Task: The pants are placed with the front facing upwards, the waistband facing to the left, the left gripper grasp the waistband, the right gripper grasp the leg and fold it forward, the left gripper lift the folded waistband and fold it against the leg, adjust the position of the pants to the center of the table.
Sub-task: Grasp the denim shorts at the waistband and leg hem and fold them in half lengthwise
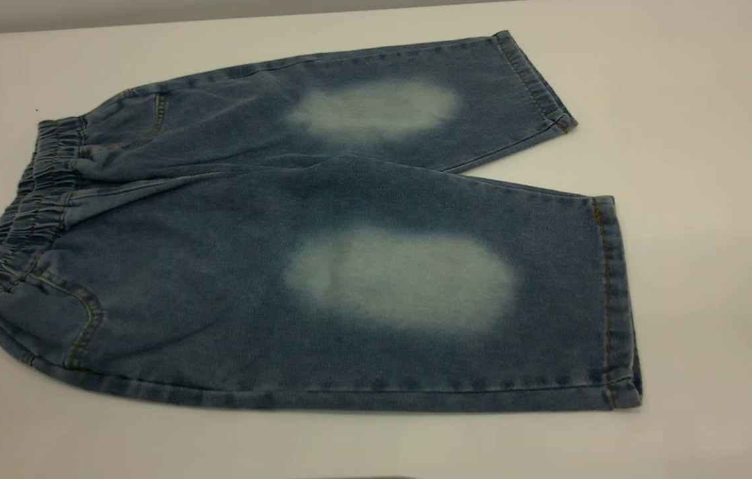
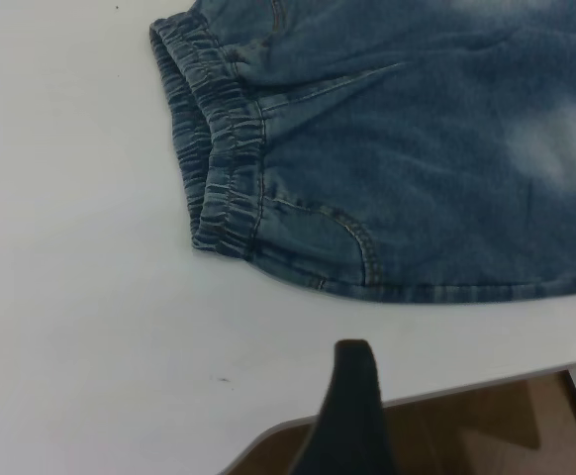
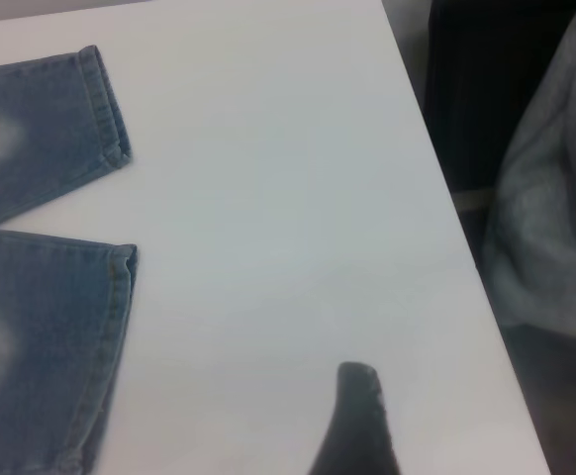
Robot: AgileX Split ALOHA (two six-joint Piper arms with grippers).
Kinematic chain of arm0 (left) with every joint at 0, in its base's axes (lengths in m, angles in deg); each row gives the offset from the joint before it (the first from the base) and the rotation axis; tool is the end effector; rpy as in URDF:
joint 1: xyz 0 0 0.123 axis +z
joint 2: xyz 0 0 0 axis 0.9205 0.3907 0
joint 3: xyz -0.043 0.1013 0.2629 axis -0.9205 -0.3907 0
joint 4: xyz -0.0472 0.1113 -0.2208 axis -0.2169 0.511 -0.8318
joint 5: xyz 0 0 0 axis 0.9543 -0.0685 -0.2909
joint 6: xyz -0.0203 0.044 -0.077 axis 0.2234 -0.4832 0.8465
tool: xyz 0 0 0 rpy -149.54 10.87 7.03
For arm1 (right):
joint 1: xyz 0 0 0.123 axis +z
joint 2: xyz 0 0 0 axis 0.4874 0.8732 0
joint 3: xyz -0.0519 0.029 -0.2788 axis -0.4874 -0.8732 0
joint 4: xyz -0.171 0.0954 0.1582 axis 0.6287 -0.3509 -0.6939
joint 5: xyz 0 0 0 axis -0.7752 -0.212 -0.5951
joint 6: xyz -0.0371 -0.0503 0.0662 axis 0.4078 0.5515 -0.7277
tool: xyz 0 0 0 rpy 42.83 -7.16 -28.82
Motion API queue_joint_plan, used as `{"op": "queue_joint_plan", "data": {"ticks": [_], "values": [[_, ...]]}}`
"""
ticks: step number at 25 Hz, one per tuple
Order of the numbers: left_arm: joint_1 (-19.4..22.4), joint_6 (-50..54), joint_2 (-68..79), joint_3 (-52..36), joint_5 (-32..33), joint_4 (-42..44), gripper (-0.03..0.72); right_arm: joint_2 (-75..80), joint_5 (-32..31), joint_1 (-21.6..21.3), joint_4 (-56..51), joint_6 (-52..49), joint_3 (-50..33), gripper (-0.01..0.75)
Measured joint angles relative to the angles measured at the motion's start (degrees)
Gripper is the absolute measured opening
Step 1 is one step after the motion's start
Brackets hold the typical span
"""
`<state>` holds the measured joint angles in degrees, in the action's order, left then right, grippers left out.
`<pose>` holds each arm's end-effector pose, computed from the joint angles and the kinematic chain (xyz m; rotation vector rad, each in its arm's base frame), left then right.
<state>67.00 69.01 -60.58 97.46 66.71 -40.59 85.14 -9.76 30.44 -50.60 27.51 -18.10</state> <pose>-0.0106 -0.0128 0.2704 0.1725 2.0878 -0.0987 -0.0071 -0.0076 0.2645 0.2213 2.1204 0.0353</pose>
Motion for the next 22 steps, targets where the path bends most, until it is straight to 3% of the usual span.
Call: {"op": "queue_joint_plan", "data": {"ticks": [18,22], "values": [[0.0,0.18,0.0,0.0,-0.07,-1.41,0.577,0.0,-0.07,0.0,-0.79,0.29,0.0,0.491],[0.0,5.57,1.11,0.72,-1.84,-2.32,0.577,2.99,-0.42,0.0,-2.03,1.29,1.06,0.491]]}}
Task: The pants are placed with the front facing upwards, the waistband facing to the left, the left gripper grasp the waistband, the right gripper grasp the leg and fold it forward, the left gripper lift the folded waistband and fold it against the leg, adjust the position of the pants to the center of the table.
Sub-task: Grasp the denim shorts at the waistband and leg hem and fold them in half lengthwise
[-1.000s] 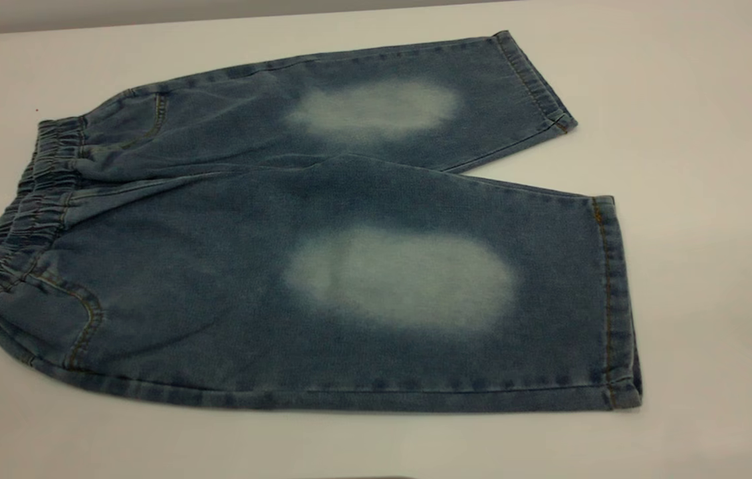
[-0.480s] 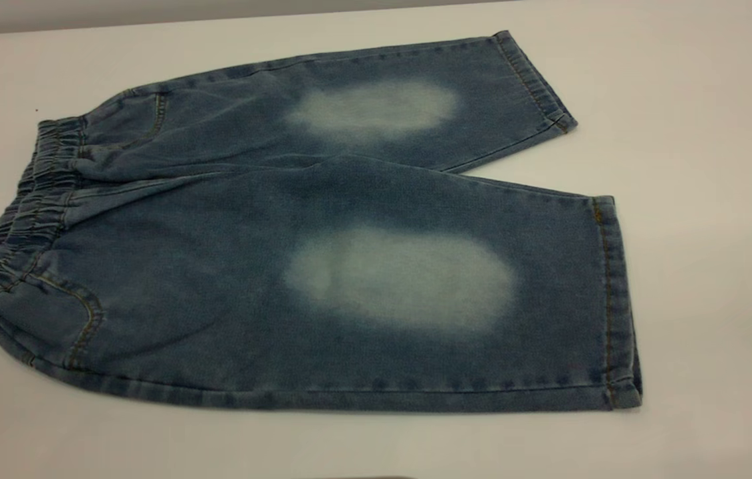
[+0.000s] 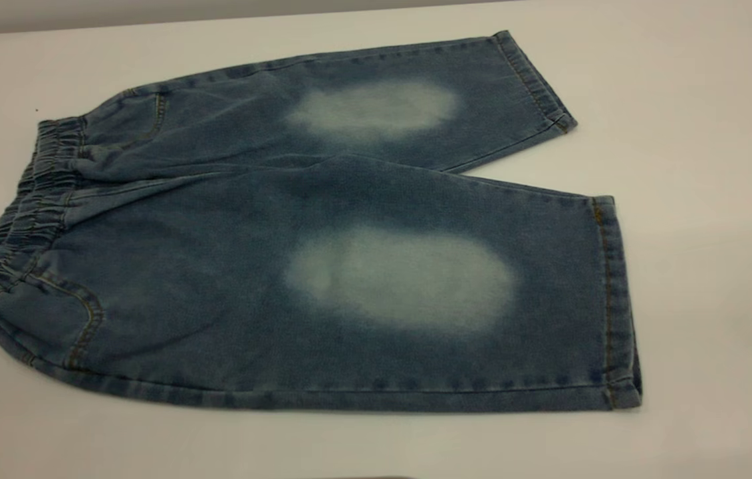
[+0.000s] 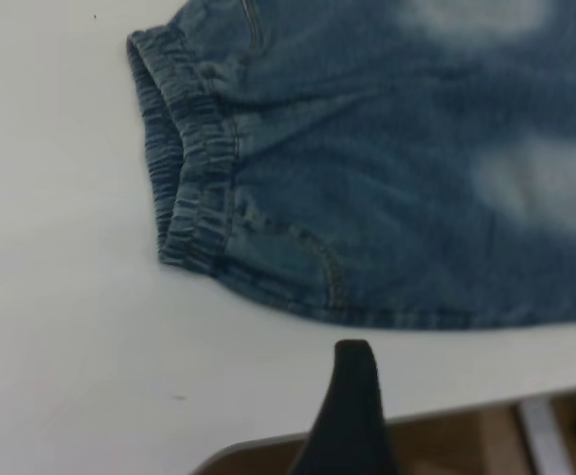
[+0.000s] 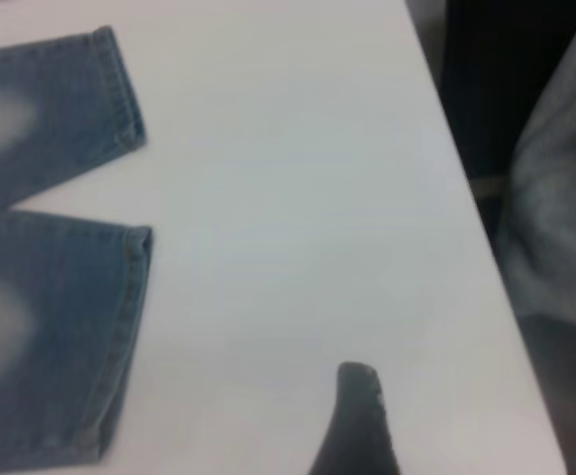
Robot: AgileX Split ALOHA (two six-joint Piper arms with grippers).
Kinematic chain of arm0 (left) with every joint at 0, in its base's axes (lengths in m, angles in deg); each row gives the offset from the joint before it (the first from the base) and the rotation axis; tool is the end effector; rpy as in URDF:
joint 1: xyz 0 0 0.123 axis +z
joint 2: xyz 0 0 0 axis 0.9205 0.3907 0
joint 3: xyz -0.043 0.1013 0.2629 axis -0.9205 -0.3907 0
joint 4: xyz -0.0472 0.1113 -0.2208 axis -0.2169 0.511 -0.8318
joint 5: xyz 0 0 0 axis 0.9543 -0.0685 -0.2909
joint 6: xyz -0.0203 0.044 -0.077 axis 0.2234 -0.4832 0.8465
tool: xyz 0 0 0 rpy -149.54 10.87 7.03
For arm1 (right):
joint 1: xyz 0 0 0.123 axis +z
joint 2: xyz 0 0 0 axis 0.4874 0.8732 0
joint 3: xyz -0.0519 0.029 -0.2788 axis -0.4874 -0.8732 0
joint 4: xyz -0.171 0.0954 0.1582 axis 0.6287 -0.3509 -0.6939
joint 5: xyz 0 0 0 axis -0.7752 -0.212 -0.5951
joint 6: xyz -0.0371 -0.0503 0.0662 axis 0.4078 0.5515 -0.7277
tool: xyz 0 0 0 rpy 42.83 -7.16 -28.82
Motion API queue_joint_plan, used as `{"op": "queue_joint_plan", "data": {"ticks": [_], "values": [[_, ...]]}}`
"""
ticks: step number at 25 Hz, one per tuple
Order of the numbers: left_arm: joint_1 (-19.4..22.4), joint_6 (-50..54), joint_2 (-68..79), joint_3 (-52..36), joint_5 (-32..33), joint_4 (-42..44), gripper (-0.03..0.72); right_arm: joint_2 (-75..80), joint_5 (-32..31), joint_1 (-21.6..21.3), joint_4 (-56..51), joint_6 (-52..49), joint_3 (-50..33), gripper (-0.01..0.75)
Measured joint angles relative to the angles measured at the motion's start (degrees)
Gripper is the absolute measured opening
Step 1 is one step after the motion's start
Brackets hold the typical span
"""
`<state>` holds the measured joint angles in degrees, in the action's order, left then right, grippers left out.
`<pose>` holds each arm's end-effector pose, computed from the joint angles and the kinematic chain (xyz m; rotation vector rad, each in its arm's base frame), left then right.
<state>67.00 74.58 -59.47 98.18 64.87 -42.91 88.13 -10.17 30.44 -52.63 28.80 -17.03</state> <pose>-0.0080 -0.0159 0.2770 0.0694 2.0675 -0.2048 -0.0018 -0.0046 0.2692 0.1975 2.1662 0.0605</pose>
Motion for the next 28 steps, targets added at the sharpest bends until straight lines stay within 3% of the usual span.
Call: {"op": "queue_joint_plan", "data": {"ticks": [6,18,28], "values": [[-0.02,3.44,14.69,2.47,-6.65,0.03,0.577,13.9,4.62,0.0,-5.21,3.53,0.25,0.491],[0.13,9.57,53.78,7.72,-21.57,1.84,0.577,48.08,21.14,0.0,-34.58,27.05,0.25,0.491],[7.85,6.39,75.59,10.98,-25.55,0.98,0.577,66.15,31.29,0.0,-47.52,38.63,0.25,0.491]]}}
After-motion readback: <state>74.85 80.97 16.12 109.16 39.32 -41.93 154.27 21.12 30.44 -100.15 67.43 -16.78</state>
